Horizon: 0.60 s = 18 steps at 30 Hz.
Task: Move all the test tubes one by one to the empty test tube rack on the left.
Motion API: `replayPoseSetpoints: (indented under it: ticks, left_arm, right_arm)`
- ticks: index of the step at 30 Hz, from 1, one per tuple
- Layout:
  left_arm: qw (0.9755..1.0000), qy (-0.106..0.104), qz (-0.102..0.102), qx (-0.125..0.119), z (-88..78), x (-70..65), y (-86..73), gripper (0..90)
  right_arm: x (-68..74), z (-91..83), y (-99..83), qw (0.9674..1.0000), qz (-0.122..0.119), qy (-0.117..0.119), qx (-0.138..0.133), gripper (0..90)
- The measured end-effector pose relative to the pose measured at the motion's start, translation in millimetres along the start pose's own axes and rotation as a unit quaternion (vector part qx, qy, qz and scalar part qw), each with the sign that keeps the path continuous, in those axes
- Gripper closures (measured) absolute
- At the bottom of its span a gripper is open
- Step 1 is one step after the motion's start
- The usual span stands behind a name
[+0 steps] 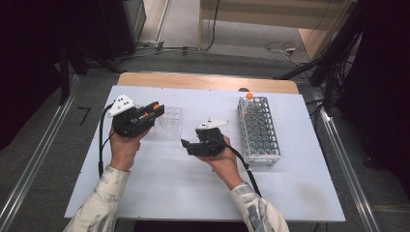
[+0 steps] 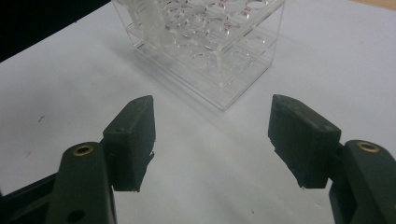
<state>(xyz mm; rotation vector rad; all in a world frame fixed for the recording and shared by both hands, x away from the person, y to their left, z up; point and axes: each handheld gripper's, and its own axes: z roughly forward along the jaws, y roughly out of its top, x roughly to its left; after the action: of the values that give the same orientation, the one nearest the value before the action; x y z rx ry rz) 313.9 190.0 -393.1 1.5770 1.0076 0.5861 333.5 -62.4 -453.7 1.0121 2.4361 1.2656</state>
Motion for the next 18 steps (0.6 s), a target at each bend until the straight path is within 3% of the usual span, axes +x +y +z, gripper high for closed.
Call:
replayPoseSetpoints:
  ticks: [7,13,18]
  left_arm:
    - [0.9997,0.023,0.0,0.002,9.8,9.4,2.8,70.1]
    - [0.999,0.04,0.016,0.004,15.8,12.7,5.4,70.0]
    - [0.999,0.041,0.015,0.008,18.5,15.2,5.1,70.0]
  right_arm:
    - [-1.8,-2.7,0.9,1.0,0.001,-0.003,-0.004,30.7]
    - [-2.0,-5.2,1.4,1.0,0.002,0.001,-0.007,30.8]
    - [0.3,-6.2,1.8,0.9999,0.001,0.007,-0.01,30.9]
